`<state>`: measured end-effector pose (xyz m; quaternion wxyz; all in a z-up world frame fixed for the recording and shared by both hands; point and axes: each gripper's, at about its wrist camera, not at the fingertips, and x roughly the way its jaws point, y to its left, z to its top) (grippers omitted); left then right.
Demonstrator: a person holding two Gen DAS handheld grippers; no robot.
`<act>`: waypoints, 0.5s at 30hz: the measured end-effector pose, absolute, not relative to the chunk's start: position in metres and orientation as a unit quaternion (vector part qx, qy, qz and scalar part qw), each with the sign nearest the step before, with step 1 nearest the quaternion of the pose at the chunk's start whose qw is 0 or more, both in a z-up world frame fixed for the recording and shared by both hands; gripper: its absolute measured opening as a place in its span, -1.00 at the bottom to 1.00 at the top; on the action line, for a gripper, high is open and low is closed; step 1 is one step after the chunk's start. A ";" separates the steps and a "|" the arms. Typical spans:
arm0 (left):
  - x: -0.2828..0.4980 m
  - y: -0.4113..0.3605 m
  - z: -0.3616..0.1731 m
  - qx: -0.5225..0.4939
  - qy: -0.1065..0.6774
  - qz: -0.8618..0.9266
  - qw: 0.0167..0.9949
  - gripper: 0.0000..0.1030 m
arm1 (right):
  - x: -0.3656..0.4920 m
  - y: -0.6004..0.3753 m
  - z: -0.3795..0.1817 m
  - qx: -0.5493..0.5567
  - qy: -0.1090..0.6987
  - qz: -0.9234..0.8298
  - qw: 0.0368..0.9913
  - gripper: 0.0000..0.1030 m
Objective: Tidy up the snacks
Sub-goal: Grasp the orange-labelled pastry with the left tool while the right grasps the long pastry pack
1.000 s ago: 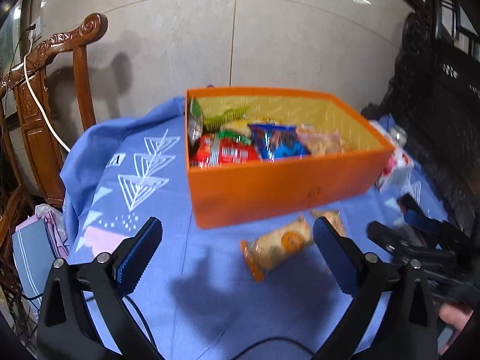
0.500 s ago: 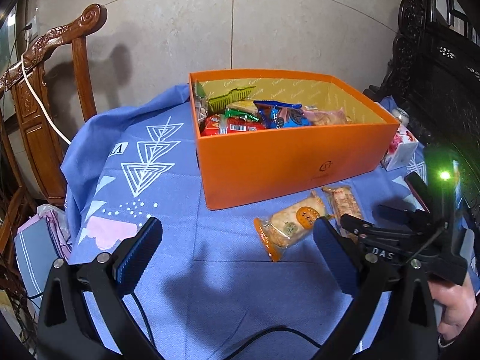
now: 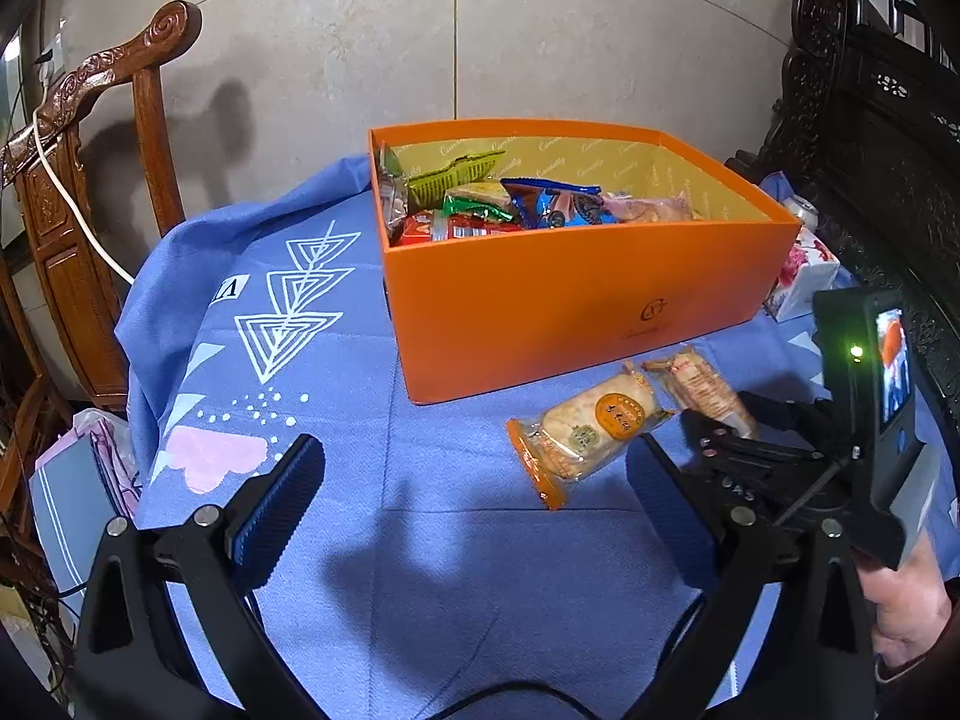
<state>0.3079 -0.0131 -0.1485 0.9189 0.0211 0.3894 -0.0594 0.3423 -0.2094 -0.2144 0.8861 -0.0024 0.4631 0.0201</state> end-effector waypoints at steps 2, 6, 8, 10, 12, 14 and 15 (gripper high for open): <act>0.309 -0.013 -0.149 0.021 0.390 -0.059 0.919 0.92 | 0.339 -0.213 -0.214 -0.002 0.464 0.021 0.886 -0.29; 0.310 -0.019 -0.149 0.036 0.381 -0.080 0.921 0.92 | 0.325 -0.221 -0.213 0.010 0.469 0.029 0.883 -0.30; 0.311 -0.026 -0.149 0.058 0.369 -0.102 0.922 0.92 | 0.313 -0.230 -0.210 0.020 0.471 0.032 0.881 -0.30; 0.315 -0.037 -0.151 0.084 0.359 -0.142 0.919 0.92 | 0.299 -0.236 -0.210 0.022 0.473 0.030 0.880 -0.30; 0.319 -0.050 -0.156 0.109 0.345 -0.198 0.911 0.92 | 0.288 -0.240 -0.210 0.025 0.473 0.029 0.880 -0.30; 0.322 -0.062 -0.162 0.130 0.346 -0.236 0.899 0.92 | 0.280 -0.244 -0.210 0.029 0.475 0.027 0.879 -0.30; 0.324 -0.069 -0.167 0.141 0.346 -0.261 0.890 0.92 | 0.276 -0.245 -0.209 0.029 0.475 0.028 0.879 -0.30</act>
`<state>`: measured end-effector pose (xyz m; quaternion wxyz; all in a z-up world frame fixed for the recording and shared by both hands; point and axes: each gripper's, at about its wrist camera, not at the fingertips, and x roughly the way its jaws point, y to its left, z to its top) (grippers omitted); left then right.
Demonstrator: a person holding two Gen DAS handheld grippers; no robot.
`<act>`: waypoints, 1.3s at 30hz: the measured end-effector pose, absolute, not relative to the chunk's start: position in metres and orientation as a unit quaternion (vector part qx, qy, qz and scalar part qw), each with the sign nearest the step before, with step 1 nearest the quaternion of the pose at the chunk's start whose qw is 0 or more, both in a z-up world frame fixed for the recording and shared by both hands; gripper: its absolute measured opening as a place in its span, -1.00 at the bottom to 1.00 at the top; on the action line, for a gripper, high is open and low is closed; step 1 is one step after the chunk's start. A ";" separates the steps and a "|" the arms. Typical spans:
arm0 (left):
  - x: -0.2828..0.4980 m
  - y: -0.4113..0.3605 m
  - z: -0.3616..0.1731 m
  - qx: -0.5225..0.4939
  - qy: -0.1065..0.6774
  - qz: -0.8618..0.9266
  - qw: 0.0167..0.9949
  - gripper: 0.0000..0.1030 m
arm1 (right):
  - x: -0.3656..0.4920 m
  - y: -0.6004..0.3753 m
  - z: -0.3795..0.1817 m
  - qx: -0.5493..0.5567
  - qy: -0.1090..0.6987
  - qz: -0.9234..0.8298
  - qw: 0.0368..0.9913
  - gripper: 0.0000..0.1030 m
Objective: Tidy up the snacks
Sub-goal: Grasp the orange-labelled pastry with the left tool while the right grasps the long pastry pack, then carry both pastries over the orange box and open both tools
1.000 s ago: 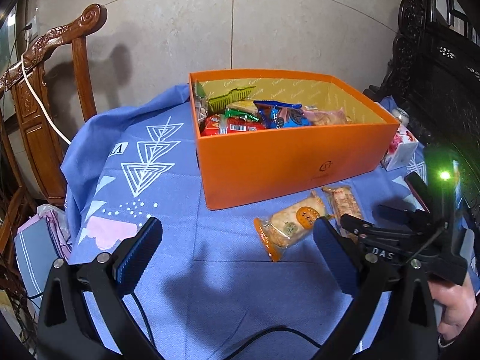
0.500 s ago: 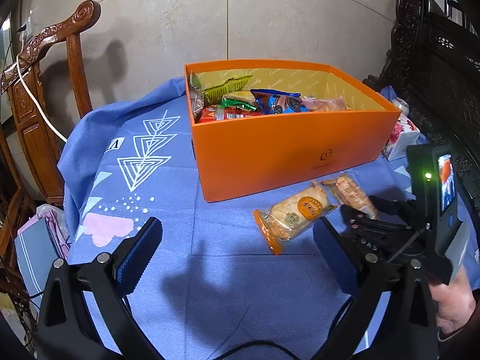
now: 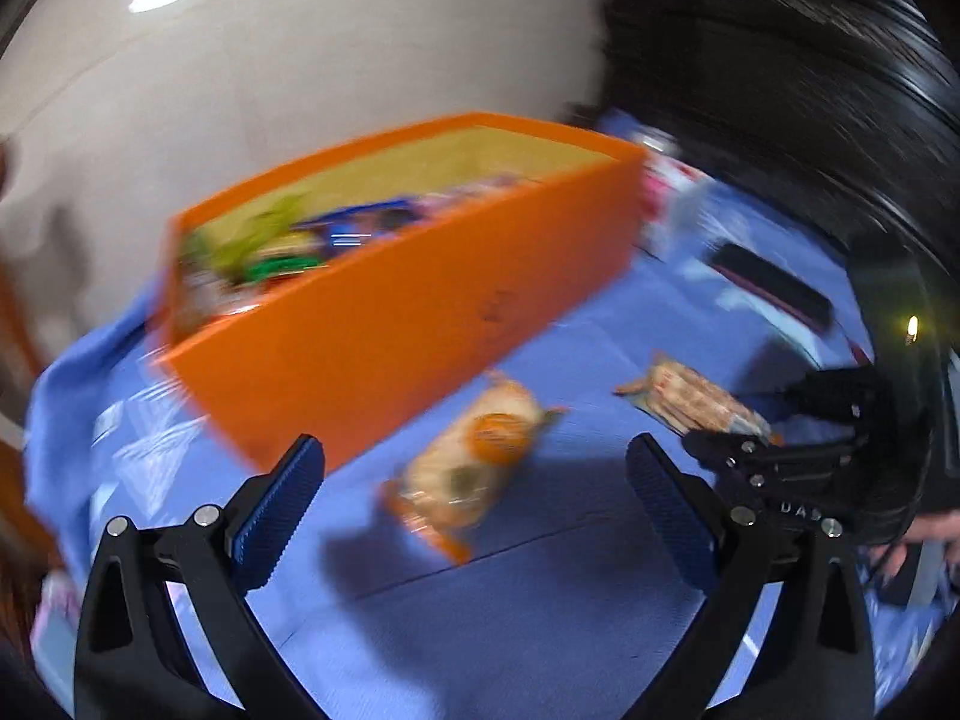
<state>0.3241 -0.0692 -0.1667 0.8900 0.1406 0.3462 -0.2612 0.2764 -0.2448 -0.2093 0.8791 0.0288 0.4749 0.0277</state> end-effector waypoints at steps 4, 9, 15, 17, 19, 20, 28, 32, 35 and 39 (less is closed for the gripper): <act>0.335 -0.089 -0.185 0.179 0.351 -0.324 0.860 0.92 | 0.269 -0.252 -0.211 0.025 0.473 0.028 0.880 -0.29; 0.359 -0.087 -0.210 0.189 0.378 -0.361 0.831 0.85 | 0.270 -0.250 -0.213 0.021 0.467 0.025 0.883 -0.28; 0.380 -0.081 -0.229 0.187 0.401 -0.377 0.814 0.25 | 0.267 -0.244 -0.215 0.013 0.461 0.024 0.887 -0.25; 0.381 -0.083 -0.229 0.186 0.404 -0.374 0.814 0.25 | 0.266 -0.243 -0.215 0.012 0.459 0.022 0.888 -0.25; 0.378 -0.085 -0.230 0.188 0.399 -0.369 0.818 0.18 | 0.266 -0.242 -0.216 0.010 0.458 0.022 0.889 -0.25; 0.377 -0.085 -0.230 0.186 0.398 -0.369 0.819 0.11 | 0.265 -0.242 -0.216 0.010 0.458 0.022 0.889 -0.25; 0.357 -0.086 -0.223 0.173 0.395 -0.315 0.846 -0.32 | 0.264 -0.242 -0.217 0.004 0.453 0.021 0.891 -0.27; 0.345 -0.078 -0.211 0.166 0.389 -0.266 0.866 -0.32 | 0.262 -0.248 -0.214 0.027 0.455 0.027 0.890 -0.30; 0.333 -0.070 -0.192 0.126 0.390 -0.235 0.881 -0.32 | 0.255 -0.249 -0.203 0.036 0.444 0.030 0.895 -0.30; 0.314 -0.061 -0.157 0.093 0.377 -0.188 0.902 -0.32 | 0.243 -0.242 -0.174 0.035 0.409 0.040 0.911 -0.30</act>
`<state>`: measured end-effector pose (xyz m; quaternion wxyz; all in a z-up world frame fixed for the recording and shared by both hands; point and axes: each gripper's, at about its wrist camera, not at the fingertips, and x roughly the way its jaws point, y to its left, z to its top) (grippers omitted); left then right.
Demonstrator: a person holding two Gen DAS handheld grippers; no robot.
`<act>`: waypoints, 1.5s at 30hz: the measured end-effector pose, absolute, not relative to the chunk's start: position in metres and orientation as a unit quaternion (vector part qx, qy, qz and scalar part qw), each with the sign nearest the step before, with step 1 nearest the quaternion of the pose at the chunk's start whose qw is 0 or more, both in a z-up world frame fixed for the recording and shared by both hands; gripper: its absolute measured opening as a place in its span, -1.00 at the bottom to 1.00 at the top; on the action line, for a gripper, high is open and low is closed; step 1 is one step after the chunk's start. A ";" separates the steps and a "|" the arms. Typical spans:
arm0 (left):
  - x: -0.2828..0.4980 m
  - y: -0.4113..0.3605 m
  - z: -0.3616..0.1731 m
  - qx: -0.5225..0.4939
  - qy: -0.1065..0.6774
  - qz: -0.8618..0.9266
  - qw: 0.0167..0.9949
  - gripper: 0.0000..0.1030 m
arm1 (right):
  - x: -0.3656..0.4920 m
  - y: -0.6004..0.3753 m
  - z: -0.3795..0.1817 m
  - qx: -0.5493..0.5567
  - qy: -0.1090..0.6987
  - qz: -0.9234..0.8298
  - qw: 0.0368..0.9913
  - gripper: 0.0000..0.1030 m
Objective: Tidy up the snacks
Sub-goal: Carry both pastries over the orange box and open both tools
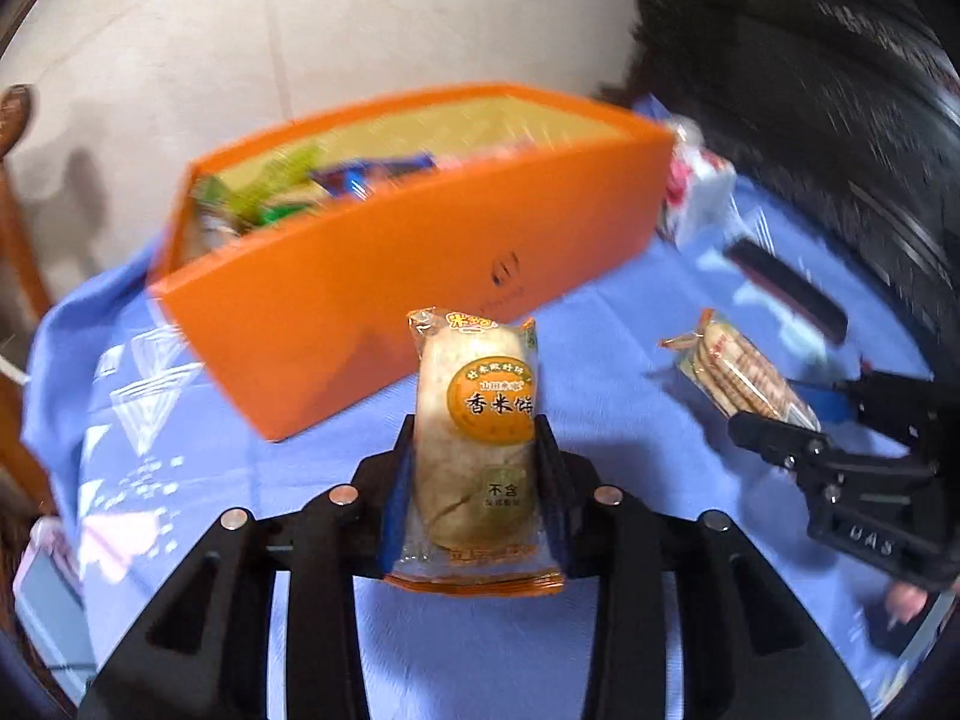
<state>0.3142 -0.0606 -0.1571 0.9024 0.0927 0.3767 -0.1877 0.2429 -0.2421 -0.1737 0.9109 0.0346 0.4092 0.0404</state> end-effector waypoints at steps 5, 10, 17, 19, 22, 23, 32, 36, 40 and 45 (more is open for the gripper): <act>0.307 -0.052 -0.109 0.066 0.348 -0.159 0.921 -0.31 | 0.241 -0.234 -0.122 0.032 0.345 0.061 0.936 -0.30; 0.327 -0.044 -0.064 0.046 0.319 -0.128 0.938 -0.31 | 0.270 -0.230 -0.077 0.024 0.293 0.077 0.953 -0.30; 0.395 -0.040 -0.035 0.013 0.320 -0.088 0.943 -0.31 | 0.350 -0.227 -0.045 0.010 0.280 0.078 0.957 -0.30; 0.415 -0.042 -0.036 0.015 0.327 -0.077 0.942 -0.31 | 0.370 -0.229 -0.045 0.012 0.285 0.075 0.955 -0.30; 0.432 -0.045 -0.043 0.019 0.337 -0.067 0.939 -0.31 | 0.387 -0.228 -0.051 0.009 0.292 0.071 0.954 -0.30; 0.437 -0.047 -0.047 0.023 0.340 -0.063 0.938 -0.31 | 0.396 -0.228 -0.053 0.009 0.295 0.071 0.953 -0.29; 0.439 -0.035 -0.057 0.034 0.353 0.031 0.934 0.92 | 0.397 -0.232 -0.058 0.019 0.294 0.051 0.954 0.93; 0.432 -0.032 -0.055 0.030 0.351 0.027 0.935 0.92 | 0.390 -0.235 -0.059 0.021 0.300 0.049 0.952 0.93; 0.427 -0.028 -0.054 0.033 0.347 0.025 0.937 0.92 | 0.382 -0.237 -0.061 0.016 0.304 0.044 0.952 0.93; 0.413 -0.025 -0.046 0.024 0.337 0.026 0.941 0.92 | 0.372 -0.241 -0.062 0.015 0.310 0.039 0.950 0.93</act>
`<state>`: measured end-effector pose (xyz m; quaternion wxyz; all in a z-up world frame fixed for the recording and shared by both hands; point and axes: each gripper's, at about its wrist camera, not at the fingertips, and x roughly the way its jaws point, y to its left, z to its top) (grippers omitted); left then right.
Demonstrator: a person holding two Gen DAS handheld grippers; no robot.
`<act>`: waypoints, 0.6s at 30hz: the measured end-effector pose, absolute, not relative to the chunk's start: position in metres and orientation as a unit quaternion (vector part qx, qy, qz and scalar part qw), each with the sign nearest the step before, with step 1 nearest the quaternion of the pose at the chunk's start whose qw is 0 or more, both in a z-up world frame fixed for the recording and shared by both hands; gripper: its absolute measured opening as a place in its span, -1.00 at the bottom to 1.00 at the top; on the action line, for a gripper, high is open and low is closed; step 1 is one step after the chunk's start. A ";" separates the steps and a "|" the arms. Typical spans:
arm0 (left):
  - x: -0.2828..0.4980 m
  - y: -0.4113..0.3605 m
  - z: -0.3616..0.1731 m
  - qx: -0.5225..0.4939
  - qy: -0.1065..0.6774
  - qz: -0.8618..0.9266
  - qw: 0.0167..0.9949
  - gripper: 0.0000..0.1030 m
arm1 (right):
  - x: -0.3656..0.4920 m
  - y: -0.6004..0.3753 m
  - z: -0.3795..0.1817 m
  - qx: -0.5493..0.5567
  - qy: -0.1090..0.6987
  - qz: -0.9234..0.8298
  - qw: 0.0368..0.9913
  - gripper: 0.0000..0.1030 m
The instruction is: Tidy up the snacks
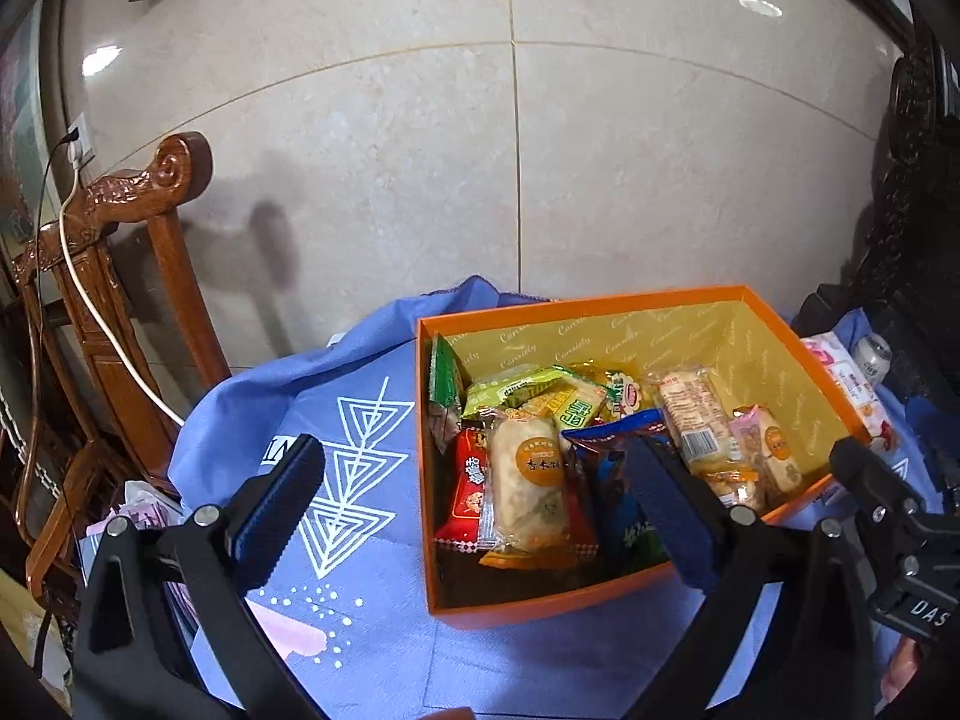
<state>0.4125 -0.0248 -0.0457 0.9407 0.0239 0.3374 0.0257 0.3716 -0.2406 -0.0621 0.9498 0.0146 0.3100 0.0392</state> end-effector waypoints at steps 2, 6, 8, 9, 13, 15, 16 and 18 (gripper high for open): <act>0.409 -0.024 -0.044 0.022 0.337 0.027 0.941 0.92 | 0.369 -0.241 -0.063 0.012 0.312 0.038 0.949 0.93; 0.402 -0.020 -0.041 0.019 0.336 0.027 0.941 0.92 | 0.366 -0.244 -0.063 0.011 0.317 0.033 0.948 0.93; 0.399 -0.018 -0.041 0.017 0.335 0.027 0.942 0.92 | 0.365 -0.246 -0.063 0.013 0.319 0.032 0.947 0.93; 0.398 -0.017 -0.040 0.017 0.335 0.027 0.942 0.92 | 0.365 -0.246 -0.063 0.013 0.319 0.032 0.947 0.93; 0.395 -0.017 -0.039 0.018 0.336 0.027 0.941 0.92 | 0.362 -0.242 -0.061 0.008 0.317 0.035 0.948 0.93; 0.394 -0.017 -0.039 0.019 0.335 0.025 0.942 0.92 | 0.362 -0.242 -0.060 0.007 0.316 0.035 0.948 0.93; 0.394 -0.017 -0.039 0.020 0.336 0.025 0.941 0.92 | 0.361 -0.242 -0.060 0.007 0.316 0.036 0.948 0.93; 0.393 -0.018 -0.039 0.020 0.336 0.024 0.941 0.92 | 0.361 -0.241 -0.060 0.005 0.316 0.037 0.948 0.93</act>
